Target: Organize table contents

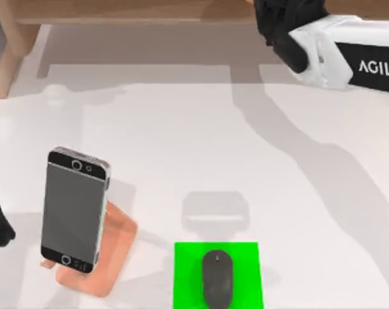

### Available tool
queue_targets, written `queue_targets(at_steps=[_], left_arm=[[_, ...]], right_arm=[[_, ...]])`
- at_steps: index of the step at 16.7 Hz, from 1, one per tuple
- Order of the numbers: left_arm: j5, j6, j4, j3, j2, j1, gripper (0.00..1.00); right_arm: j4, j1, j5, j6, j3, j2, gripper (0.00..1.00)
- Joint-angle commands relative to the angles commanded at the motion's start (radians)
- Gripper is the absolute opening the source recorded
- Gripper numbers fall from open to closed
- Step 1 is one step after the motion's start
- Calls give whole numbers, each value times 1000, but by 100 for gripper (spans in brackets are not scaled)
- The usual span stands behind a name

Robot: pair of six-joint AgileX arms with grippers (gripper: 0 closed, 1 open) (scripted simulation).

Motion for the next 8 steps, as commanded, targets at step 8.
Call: queue_targets(at_steps=[8], left_arm=[[0, 0, 0, 0, 0, 0, 100]], right_arm=[[-24, -57, -28, 112, -15, 4, 0]])
